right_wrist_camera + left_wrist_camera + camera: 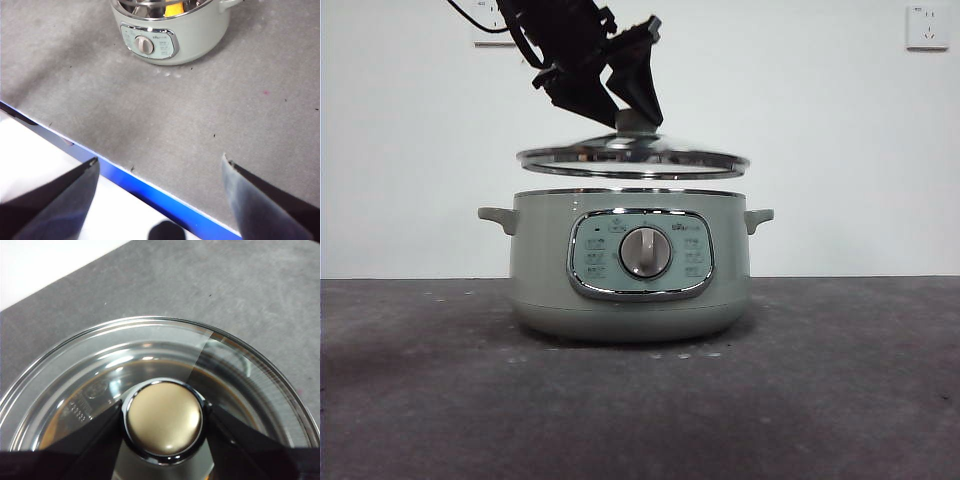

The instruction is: Pick up the corn,open the lid,put the corn in the pot,close the lid

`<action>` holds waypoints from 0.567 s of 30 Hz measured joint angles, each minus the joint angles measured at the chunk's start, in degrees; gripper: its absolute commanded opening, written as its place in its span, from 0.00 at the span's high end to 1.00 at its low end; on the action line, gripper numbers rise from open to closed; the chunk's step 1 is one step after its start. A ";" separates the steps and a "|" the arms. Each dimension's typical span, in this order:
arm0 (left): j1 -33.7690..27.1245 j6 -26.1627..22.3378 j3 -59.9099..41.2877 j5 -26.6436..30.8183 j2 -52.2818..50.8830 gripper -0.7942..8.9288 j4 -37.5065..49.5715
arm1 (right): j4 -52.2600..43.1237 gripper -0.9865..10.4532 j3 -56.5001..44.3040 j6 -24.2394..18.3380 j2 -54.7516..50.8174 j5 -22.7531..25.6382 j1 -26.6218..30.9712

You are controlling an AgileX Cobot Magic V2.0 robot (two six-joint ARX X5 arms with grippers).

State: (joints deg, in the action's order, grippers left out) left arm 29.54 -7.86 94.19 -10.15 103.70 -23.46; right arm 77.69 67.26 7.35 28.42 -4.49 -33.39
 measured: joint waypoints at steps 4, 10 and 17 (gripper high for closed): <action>-0.24 0.00 0.00 0.13 1.16 0.93 0.48 | 0.00 0.56 0.00 0.20 -0.04 0.07 0.00; -0.61 0.00 0.00 0.15 2.38 0.93 0.39 | 0.00 0.56 0.00 0.24 -0.04 1.70 0.00; -0.63 -0.02 0.26 -0.26 3.32 0.93 -0.44 | 0.00 0.56 0.00 0.35 -0.04 3.21 0.00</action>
State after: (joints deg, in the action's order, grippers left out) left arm 28.91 -7.88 94.45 -10.41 107.02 -23.90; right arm 77.69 67.26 7.70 28.38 -1.28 -33.39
